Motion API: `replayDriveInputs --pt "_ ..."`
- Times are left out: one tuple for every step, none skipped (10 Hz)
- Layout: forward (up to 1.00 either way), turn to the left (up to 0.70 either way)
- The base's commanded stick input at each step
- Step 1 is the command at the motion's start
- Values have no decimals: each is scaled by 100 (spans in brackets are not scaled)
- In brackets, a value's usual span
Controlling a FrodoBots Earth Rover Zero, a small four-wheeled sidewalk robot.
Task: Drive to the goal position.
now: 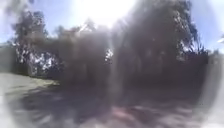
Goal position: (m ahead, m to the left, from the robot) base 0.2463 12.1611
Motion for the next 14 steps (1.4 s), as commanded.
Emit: replayDriveInputs --pt "70 35" --pt "70 35" --pt "70 35" --pt "70 35" --pt "70 35" --pt "70 35" --pt "70 35" --pt "70 35" --pt "70 35" --pt "70 35" --pt "70 35" --pt "70 35" --pt "70 35" --pt "70 35"
